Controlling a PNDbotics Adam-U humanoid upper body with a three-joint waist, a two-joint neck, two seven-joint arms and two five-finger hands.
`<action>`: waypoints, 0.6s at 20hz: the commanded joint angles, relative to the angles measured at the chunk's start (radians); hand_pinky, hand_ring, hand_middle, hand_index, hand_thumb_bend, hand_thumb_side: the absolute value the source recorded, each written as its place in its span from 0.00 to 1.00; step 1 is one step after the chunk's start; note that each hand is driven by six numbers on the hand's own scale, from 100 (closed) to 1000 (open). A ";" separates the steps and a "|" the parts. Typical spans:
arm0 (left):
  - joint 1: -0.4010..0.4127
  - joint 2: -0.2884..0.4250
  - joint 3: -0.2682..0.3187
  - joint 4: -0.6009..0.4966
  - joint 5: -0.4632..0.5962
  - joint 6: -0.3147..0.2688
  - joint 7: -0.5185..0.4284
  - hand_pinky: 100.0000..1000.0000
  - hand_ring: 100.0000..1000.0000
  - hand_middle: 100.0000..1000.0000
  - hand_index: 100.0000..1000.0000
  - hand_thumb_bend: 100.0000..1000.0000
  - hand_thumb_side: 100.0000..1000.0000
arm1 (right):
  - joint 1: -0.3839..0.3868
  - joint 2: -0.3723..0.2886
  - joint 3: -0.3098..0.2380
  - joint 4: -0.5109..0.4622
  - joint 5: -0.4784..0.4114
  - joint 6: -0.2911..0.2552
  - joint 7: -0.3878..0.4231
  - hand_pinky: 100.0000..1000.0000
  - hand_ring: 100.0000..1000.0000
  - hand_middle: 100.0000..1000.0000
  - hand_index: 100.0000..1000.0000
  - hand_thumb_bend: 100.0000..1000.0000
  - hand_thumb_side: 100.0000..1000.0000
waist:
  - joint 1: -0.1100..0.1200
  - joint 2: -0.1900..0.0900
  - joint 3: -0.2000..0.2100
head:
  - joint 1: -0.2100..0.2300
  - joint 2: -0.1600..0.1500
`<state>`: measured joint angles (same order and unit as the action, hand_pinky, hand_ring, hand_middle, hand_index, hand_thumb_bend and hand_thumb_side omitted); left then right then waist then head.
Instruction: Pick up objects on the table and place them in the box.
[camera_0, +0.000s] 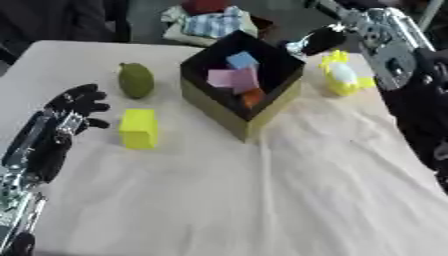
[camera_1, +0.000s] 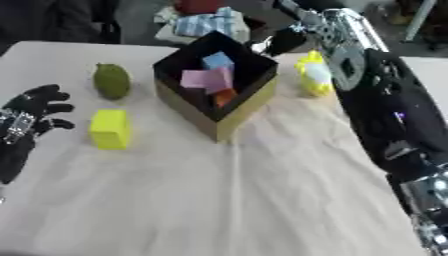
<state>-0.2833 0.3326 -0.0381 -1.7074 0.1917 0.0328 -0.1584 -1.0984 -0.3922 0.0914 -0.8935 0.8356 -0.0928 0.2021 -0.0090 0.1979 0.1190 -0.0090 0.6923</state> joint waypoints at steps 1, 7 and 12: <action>-0.013 0.018 0.010 -0.014 -0.004 -0.002 0.004 0.62 0.75 0.72 0.84 0.37 0.58 | -0.016 -0.042 -0.036 0.046 -0.025 0.025 -0.064 0.75 0.78 0.83 0.95 0.43 0.33 | -0.014 -0.012 0.004 | 0.007 -0.015; -0.022 0.016 0.008 -0.018 -0.004 -0.003 0.001 0.62 0.75 0.72 0.84 0.37 0.58 | -0.008 -0.058 -0.076 0.138 -0.046 0.069 -0.148 0.75 0.78 0.83 0.95 0.43 0.32 | -0.016 -0.001 0.023 | 0.006 -0.024; -0.022 0.016 0.010 -0.024 -0.004 -0.004 0.002 0.62 0.75 0.72 0.84 0.37 0.58 | 0.005 -0.064 -0.093 0.197 -0.072 0.098 -0.185 0.75 0.78 0.82 0.95 0.43 0.32 | -0.013 0.012 0.036 | 0.005 -0.025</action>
<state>-0.2909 0.3326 -0.0378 -1.7095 0.1916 0.0327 -0.1583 -1.0751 -0.4224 0.0079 -0.6992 0.7752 -0.0012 0.0291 -0.0125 0.2148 0.1549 -0.0047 0.6792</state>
